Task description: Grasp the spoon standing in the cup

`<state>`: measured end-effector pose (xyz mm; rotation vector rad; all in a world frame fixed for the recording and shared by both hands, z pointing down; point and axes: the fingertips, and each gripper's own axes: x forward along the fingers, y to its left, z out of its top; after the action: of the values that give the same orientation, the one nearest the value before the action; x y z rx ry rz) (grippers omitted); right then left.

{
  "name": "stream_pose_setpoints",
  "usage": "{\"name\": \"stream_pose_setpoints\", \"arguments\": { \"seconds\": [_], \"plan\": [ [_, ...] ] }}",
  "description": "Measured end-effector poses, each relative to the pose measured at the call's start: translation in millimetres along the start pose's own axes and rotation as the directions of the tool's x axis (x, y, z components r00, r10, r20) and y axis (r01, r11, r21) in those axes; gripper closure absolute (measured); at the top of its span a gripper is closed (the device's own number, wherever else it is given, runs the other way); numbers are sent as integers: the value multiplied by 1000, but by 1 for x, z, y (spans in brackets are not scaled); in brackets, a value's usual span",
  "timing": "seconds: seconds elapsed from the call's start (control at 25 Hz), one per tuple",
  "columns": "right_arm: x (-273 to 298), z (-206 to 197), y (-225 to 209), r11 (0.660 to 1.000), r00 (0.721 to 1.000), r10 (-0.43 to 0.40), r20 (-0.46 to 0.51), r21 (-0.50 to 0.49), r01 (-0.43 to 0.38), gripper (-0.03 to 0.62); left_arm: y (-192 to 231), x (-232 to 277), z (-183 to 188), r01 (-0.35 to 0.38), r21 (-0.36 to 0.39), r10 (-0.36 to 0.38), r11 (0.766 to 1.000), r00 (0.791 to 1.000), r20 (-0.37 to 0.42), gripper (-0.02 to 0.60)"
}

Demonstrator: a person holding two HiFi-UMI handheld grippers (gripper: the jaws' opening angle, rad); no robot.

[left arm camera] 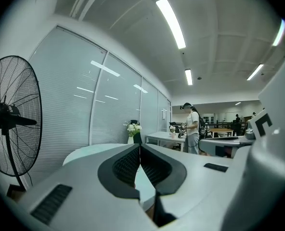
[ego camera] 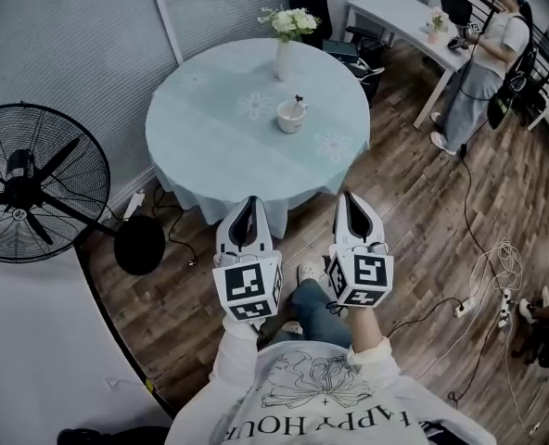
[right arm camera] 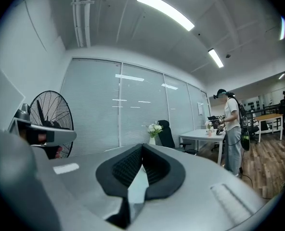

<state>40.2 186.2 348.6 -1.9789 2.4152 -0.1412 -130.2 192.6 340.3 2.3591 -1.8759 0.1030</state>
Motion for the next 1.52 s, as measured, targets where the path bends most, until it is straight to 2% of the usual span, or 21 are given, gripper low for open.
{"name": "stream_pose_setpoints", "arguments": {
  "seconds": [0.36,0.92,1.16,1.52],
  "plan": [
    [85,11,-32,999,999,43,19,-5,-43,583,-2,90,12,-14,11,14,1000,1000,3,574],
    [231,30,-81,993,992,121,25,-7,-121,583,4,234,35,-76,9,76,997,997,2,575],
    [272,23,-99,989,989,145,15,4,-145,583,6,272,36,-110,-2,110,994,994,8,574],
    [305,9,-118,989,989,143,-23,29,-142,583,10,304,36,-131,9,131,991,991,-16,574]
  ]
}}
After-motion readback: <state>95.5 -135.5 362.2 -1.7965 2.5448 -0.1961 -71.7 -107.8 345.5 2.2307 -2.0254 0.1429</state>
